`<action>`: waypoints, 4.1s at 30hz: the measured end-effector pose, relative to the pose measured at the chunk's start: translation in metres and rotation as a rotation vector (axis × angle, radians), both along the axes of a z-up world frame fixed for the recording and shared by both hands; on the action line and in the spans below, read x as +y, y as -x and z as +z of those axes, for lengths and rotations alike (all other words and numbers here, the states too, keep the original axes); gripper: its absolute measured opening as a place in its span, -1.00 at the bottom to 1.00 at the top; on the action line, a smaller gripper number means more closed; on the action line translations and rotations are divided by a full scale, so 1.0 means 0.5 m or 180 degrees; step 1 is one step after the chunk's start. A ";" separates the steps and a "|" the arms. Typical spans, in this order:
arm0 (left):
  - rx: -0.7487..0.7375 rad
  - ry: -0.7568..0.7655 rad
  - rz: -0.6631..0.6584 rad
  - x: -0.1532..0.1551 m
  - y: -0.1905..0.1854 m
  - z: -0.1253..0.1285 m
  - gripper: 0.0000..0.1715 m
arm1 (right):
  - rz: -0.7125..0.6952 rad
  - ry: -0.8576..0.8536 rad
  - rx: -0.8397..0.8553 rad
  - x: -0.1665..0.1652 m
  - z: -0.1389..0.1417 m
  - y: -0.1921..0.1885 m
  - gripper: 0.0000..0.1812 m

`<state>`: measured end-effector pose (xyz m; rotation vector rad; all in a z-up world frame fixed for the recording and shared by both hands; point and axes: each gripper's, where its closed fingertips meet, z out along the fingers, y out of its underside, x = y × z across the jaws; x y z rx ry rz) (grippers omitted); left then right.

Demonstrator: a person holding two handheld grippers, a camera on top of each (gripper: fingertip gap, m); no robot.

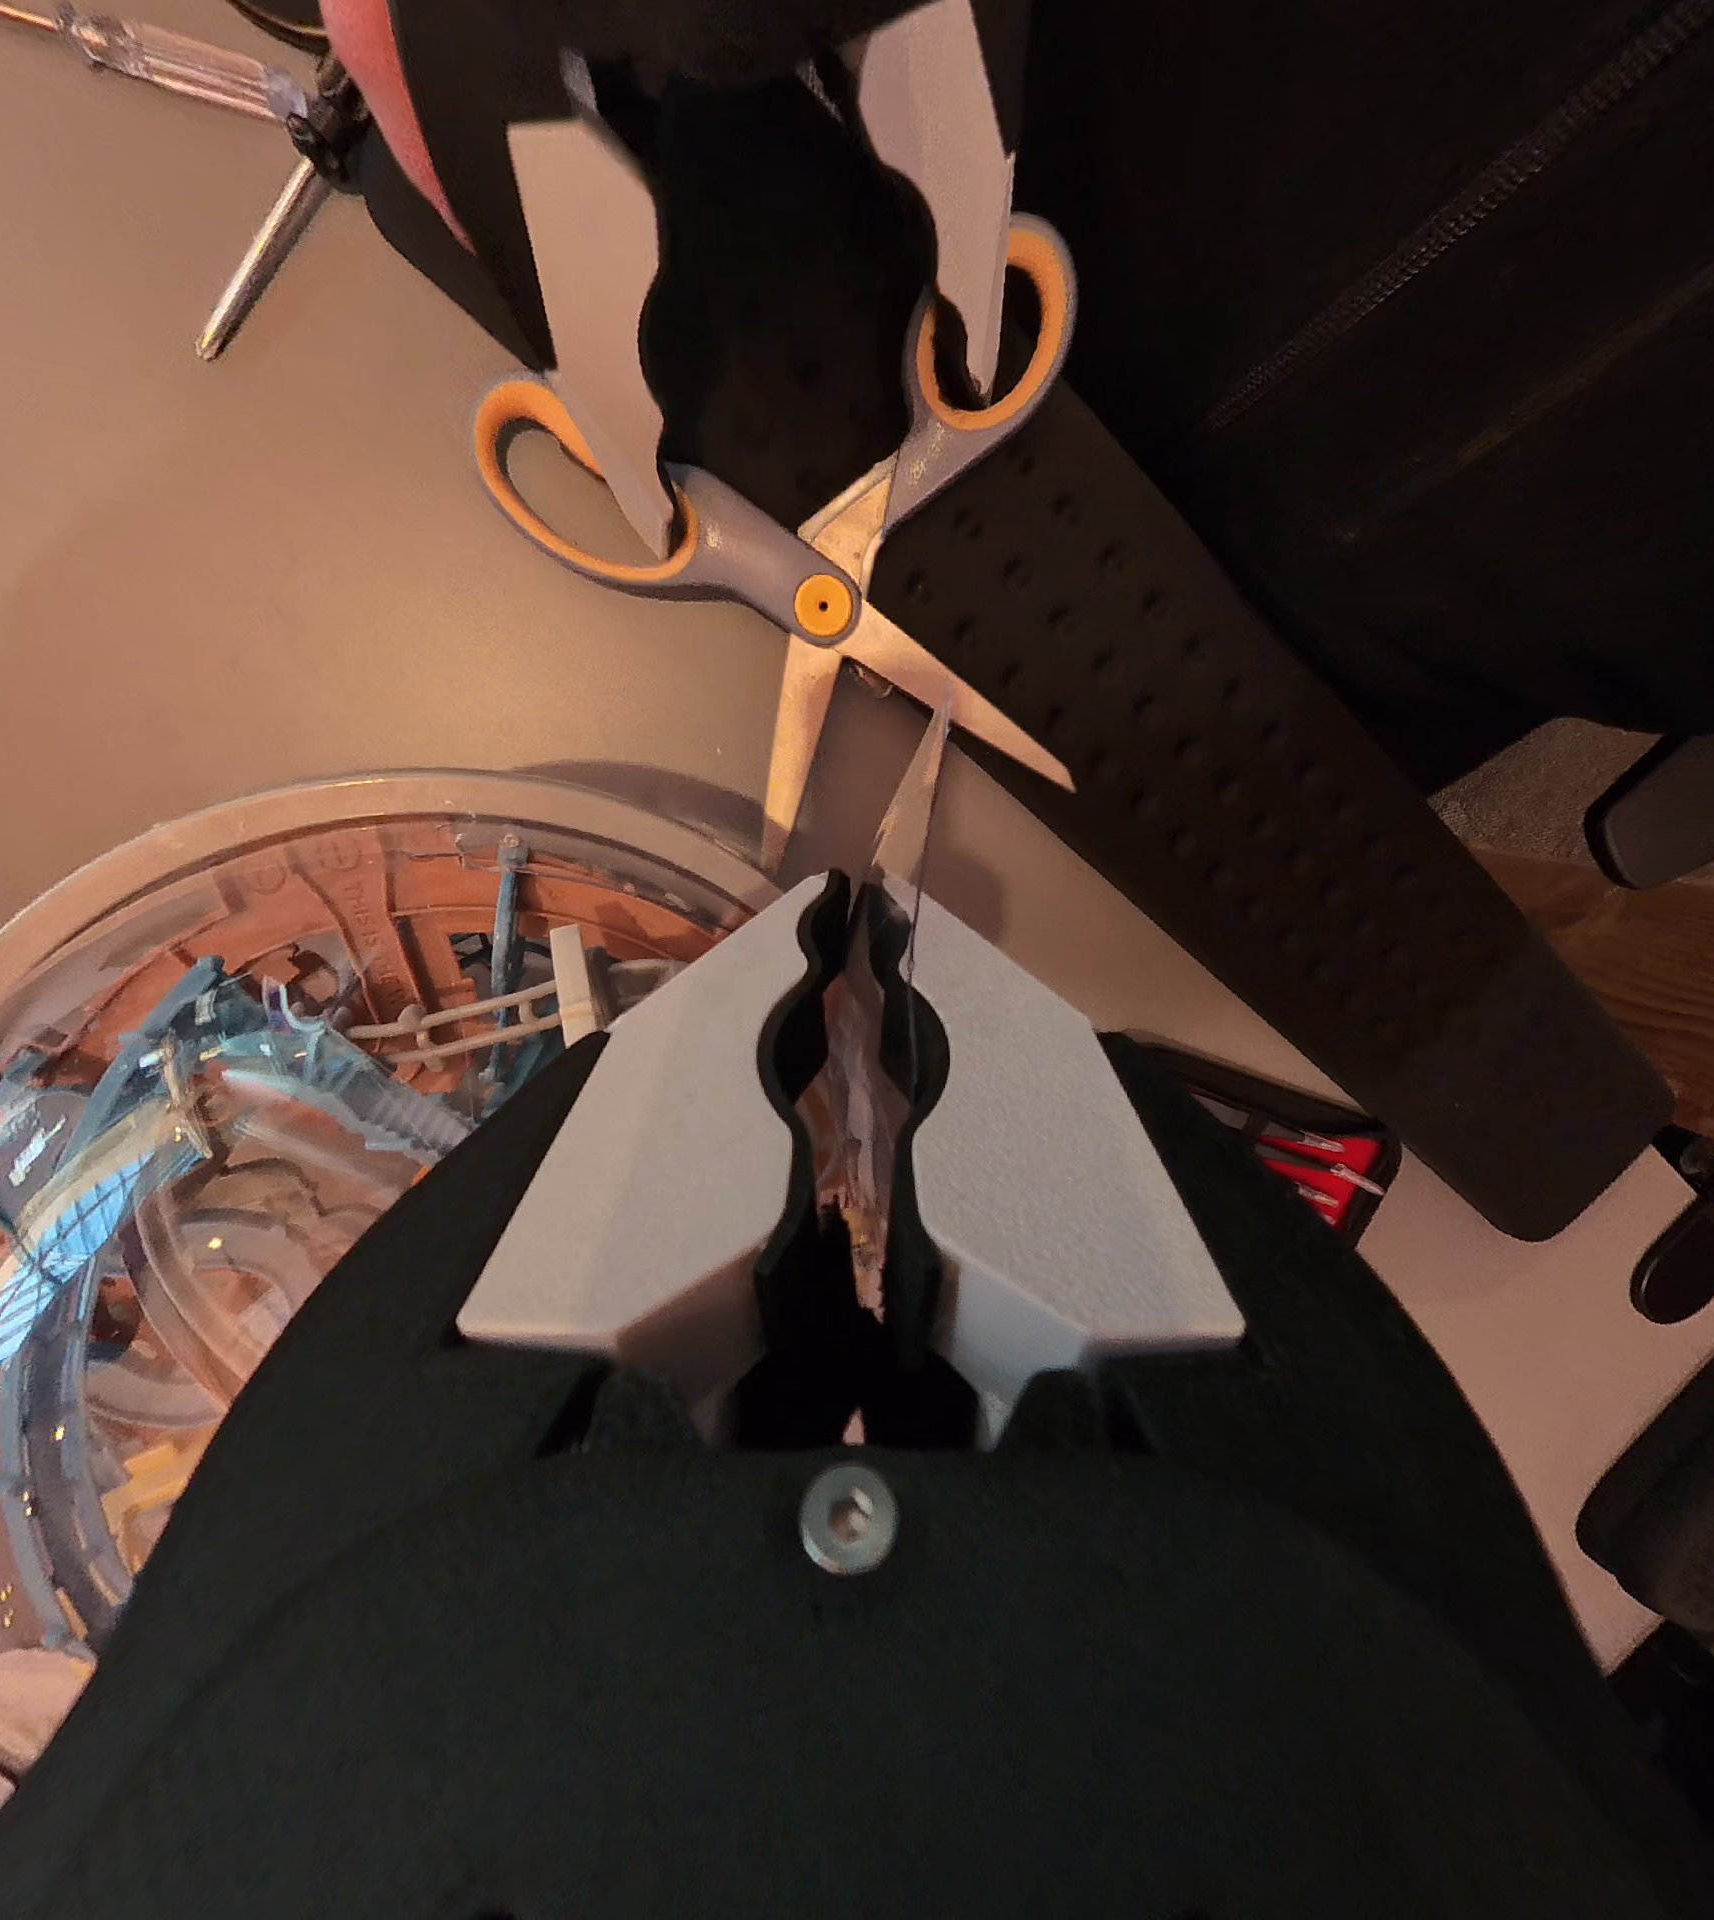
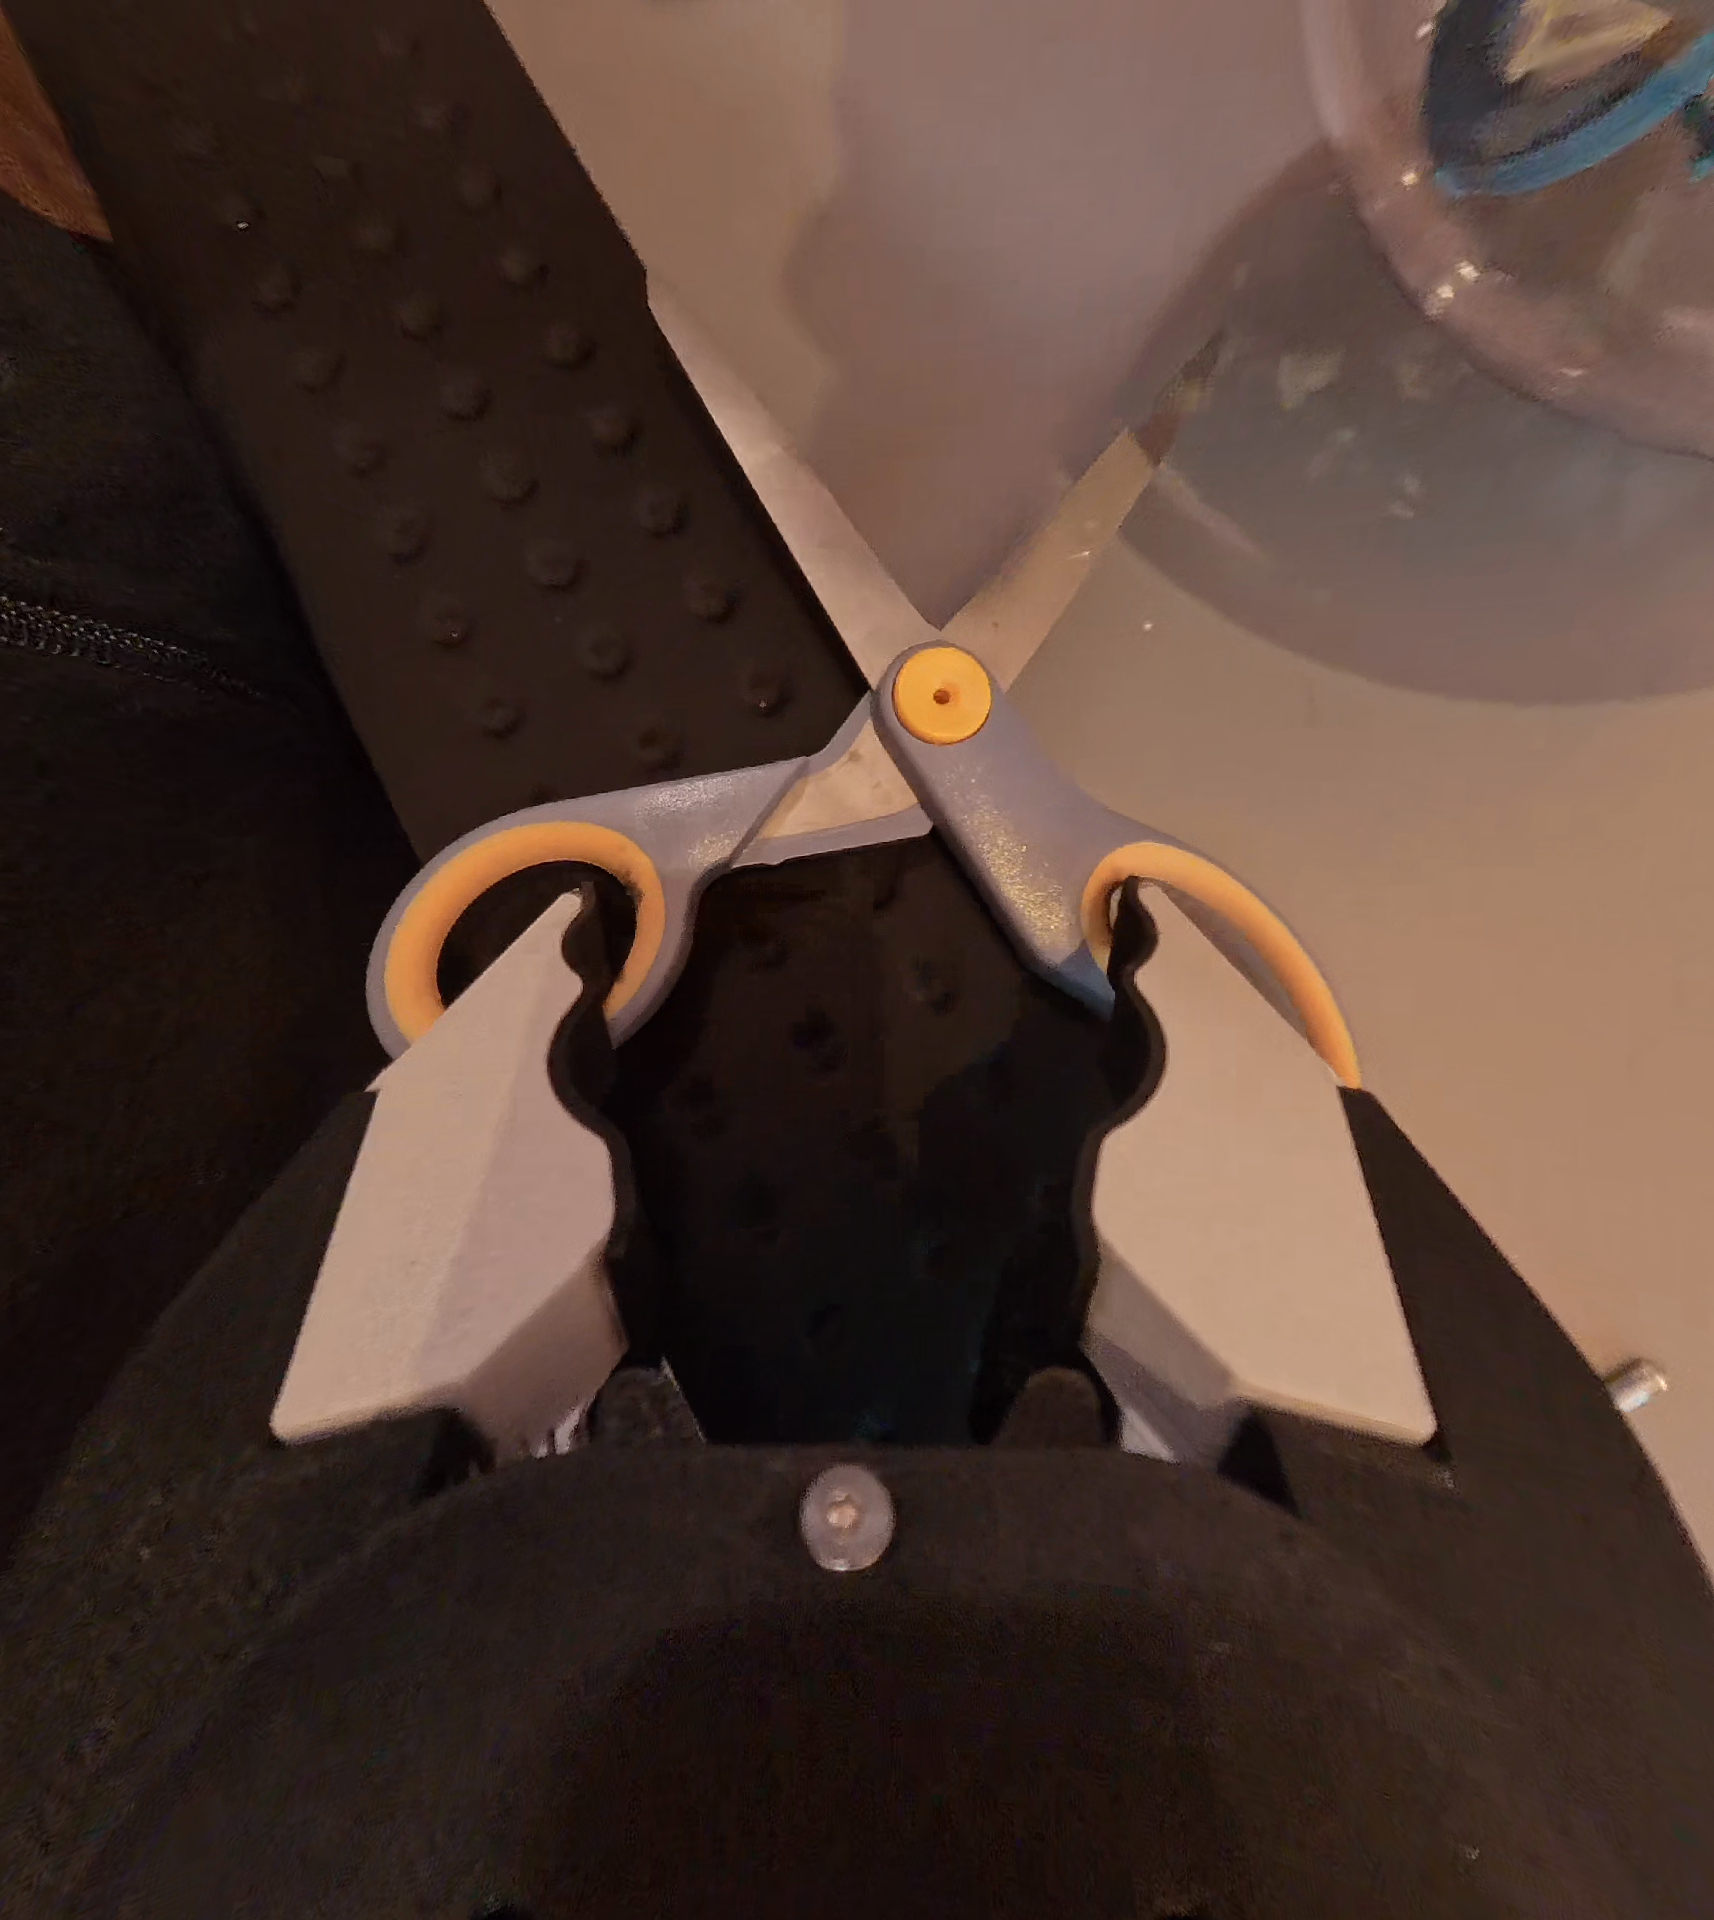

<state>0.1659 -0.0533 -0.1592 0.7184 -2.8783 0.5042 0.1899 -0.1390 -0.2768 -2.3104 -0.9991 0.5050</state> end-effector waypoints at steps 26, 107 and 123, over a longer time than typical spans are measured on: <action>0.0132 0.0328 0.0157 0.022 -0.058 0.027 -1.00 | 0.0579 0.0126 0.1543 0.023 0.100 0.016 -0.67; 0.0589 0.0248 0.0193 0.003 -0.183 0.021 -1.00 | -0.0037 -0.0405 0.3350 -0.060 0.223 -0.004 -1.00; -0.0347 -0.0363 0.0409 0.040 -0.181 -0.014 -0.93 | -0.1713 -0.1061 0.0155 0.086 0.120 -0.330 -0.57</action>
